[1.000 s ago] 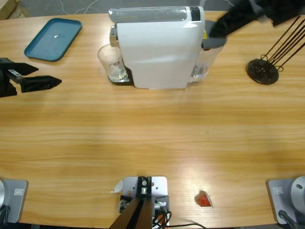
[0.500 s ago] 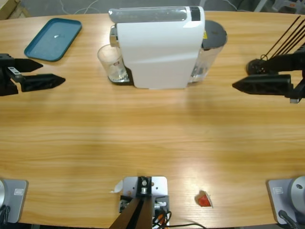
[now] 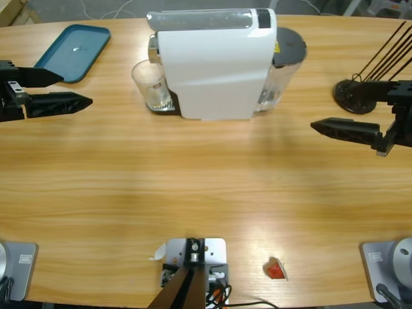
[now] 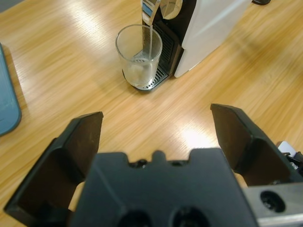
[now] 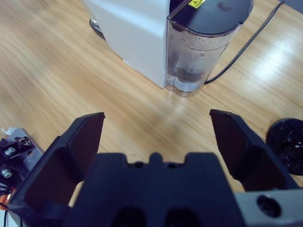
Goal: Pour coffee
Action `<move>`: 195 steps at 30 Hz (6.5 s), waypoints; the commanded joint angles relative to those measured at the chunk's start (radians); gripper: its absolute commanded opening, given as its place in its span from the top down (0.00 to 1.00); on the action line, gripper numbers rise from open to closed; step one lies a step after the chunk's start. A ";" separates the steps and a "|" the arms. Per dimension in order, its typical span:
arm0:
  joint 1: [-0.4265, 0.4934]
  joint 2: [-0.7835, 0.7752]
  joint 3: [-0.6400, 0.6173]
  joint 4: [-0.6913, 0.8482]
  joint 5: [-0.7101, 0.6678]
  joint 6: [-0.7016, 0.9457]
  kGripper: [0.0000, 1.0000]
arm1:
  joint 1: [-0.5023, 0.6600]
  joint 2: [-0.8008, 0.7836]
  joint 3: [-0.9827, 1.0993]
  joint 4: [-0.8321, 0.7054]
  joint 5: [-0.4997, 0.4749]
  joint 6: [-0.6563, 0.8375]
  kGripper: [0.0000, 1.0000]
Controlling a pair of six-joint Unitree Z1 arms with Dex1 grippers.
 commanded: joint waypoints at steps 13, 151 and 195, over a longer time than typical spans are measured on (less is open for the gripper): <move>0.014 0.044 -0.019 0.017 -0.054 0.009 0.00 | -0.005 -0.038 0.039 0.004 -0.036 -0.013 0.00; 0.061 0.401 -0.108 -0.155 -0.152 0.256 0.00 | -0.022 0.043 0.068 -0.019 -0.072 -0.010 0.00; 0.047 0.693 -0.215 -0.287 -0.168 0.309 0.24 | -0.022 0.122 0.068 -0.053 -0.037 -0.010 0.00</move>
